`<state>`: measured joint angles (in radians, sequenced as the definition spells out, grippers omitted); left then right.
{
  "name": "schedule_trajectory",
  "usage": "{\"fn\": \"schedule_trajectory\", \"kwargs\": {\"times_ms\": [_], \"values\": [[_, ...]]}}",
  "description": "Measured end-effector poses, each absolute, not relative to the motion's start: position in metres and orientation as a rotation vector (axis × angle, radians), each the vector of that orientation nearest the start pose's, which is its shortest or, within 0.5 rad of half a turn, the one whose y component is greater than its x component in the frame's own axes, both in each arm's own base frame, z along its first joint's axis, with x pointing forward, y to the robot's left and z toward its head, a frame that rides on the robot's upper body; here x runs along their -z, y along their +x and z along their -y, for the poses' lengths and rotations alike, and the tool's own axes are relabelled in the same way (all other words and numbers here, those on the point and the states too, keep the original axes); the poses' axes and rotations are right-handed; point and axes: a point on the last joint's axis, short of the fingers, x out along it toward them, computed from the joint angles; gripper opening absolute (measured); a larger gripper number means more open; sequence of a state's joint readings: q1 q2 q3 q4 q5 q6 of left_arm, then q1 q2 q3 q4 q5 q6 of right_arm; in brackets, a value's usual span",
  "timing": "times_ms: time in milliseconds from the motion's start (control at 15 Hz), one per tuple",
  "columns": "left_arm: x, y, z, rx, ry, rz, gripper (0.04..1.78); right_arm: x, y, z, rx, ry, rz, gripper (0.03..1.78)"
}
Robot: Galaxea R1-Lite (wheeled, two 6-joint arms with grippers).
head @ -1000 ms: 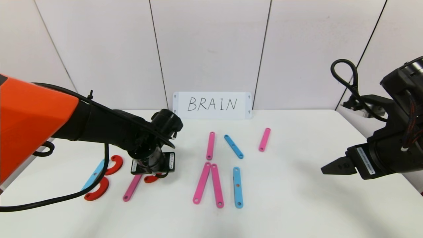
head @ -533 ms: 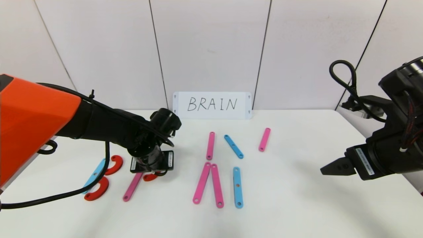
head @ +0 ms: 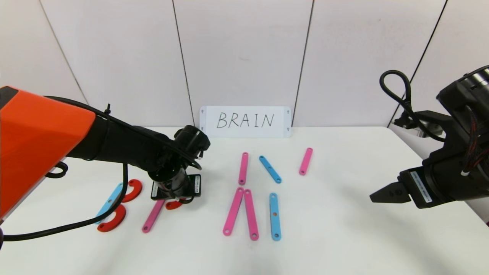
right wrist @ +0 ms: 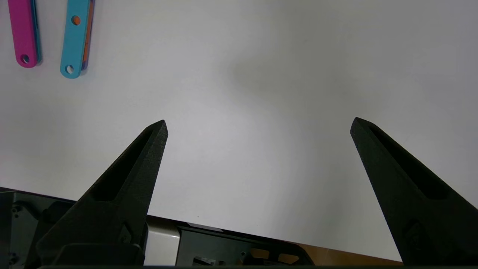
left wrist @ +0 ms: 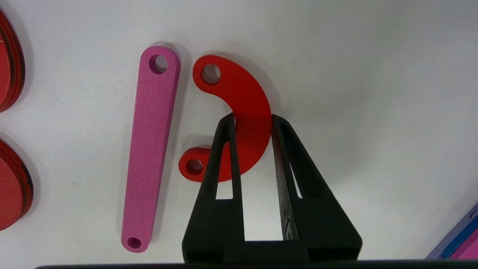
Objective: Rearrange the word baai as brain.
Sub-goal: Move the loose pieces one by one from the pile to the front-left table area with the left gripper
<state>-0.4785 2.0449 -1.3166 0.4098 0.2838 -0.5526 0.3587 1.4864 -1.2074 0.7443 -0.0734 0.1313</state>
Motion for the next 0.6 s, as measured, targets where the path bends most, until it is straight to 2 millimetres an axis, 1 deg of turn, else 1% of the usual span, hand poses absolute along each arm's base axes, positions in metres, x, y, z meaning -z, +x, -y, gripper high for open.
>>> {"fn": "schedule_trajectory", "kwargs": {"times_ms": [200, 333, 467, 600], "values": [[-0.1147, 0.3228, 0.1598, -0.122, -0.076, -1.058, 0.3, -0.2359, 0.2036, -0.0747, -0.194, -0.101, -1.016, 1.71], [-0.1146, 0.3227, 0.1598, -0.123, -0.075, -1.058, 0.38, -0.2354, 0.2038, -0.0752, -0.195, -0.102, -1.018, 1.71], [-0.1145, 0.3226, 0.1599, -0.123, -0.074, -1.059, 0.55, -0.2348, 0.2039, -0.0754, -0.196, -0.104, -1.02, 1.71], [-0.1144, 0.3223, 0.1602, -0.122, -0.072, -1.059, 0.86, -0.2346, 0.2038, -0.0754, -0.196, -0.104, -1.021, 1.71]]}}
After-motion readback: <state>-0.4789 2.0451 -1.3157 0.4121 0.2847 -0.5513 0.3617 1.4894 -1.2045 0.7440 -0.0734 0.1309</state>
